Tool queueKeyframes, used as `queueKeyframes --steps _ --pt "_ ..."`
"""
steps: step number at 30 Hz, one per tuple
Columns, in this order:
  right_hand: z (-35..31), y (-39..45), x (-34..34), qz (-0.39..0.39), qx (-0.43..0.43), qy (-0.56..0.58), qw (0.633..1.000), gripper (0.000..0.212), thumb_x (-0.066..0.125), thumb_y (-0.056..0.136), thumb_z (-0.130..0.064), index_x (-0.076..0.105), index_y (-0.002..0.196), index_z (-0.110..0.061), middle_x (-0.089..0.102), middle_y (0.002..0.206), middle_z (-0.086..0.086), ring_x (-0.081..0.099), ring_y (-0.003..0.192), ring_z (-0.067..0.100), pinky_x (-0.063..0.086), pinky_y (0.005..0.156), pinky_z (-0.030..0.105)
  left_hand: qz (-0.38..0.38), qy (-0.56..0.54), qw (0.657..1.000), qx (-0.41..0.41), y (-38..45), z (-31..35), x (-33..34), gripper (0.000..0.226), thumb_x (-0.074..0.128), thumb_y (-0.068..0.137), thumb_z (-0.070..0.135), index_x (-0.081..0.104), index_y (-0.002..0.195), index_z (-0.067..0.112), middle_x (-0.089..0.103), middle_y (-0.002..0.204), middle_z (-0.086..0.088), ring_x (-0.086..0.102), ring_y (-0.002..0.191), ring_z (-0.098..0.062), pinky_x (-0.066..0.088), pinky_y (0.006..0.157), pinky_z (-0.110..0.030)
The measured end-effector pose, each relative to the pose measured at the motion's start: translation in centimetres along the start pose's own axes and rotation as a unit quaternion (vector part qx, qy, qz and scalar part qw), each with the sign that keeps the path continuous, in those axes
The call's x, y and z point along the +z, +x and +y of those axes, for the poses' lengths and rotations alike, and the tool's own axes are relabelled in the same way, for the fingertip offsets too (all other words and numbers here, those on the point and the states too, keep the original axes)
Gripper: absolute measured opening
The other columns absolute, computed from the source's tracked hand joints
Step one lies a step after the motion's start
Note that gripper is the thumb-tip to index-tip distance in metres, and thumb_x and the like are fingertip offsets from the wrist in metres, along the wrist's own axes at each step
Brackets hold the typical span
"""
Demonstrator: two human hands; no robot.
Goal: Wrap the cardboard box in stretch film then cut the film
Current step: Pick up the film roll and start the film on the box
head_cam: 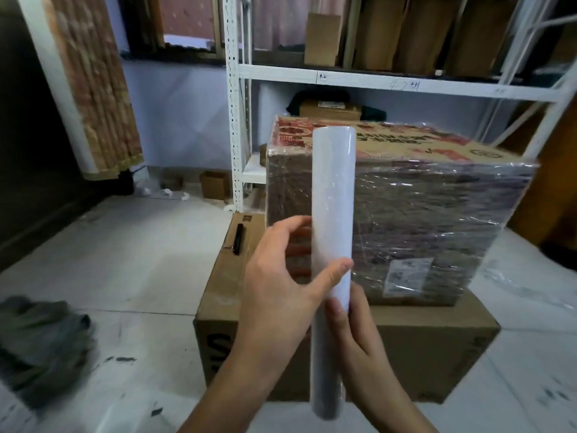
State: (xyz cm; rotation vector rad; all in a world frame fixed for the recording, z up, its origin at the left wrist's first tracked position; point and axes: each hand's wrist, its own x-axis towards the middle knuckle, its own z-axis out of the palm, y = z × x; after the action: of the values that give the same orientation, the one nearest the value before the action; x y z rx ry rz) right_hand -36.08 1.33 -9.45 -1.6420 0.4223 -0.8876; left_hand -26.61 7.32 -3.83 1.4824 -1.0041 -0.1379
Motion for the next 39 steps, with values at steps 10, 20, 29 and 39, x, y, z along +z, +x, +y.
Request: queueKeyframes --steps 10,20,29,39 --pt "0.0 -0.1 0.0 0.074 0.001 -0.044 0.996 0.058 0.047 0.061 -0.082 0.048 0.106 -0.046 0.068 0.092 -0.015 0.067 0.074 0.007 0.055 0.068 0.031 0.035 -0.113 0.993 0.004 0.2 0.4 0.7 0.027 0.071 0.071 0.028 0.068 0.097 0.029 0.072 0.092 0.014 0.068 0.088 -0.002 0.054 0.073 -0.015" --pt "0.0 0.8 -0.3 0.113 -0.008 -0.097 0.989 0.054 0.055 0.064 -0.07 0.04 0.108 -0.043 0.056 0.101 -0.042 0.062 0.079 -0.011 0.045 0.064 0.006 0.061 -0.048 0.997 0.014 2.4 0.4 1.0 0.012 0.079 0.071 0.013 0.073 0.069 0.023 0.07 0.073 0.008 0.066 0.07 -0.004 0.054 0.067 -0.02" --pt "0.7 1.6 -1.5 0.14 0.0 0.005 0.99 0.068 0.083 0.043 -0.057 0.048 0.092 -0.024 0.072 0.088 -0.006 0.069 0.073 0.006 0.052 0.059 0.016 -0.031 -0.164 0.985 -0.047 2.1 -0.2 1.8 0.014 0.065 0.083 0.004 0.065 0.074 0.015 0.066 0.07 0.002 0.061 0.07 -0.006 0.048 0.064 -0.015" --pt "0.6 1.7 -2.9 0.056 0.008 0.026 0.998 0.042 0.075 0.072 -0.022 0.059 0.11 -0.025 0.071 0.103 -0.011 0.067 0.096 0.007 0.052 0.074 0.016 -0.096 -0.206 0.969 -0.096 1.2 -1.4 2.1 0.028 0.071 0.063 0.03 0.064 0.088 0.017 0.065 0.071 0.007 0.062 0.071 -0.005 0.048 0.063 -0.013"
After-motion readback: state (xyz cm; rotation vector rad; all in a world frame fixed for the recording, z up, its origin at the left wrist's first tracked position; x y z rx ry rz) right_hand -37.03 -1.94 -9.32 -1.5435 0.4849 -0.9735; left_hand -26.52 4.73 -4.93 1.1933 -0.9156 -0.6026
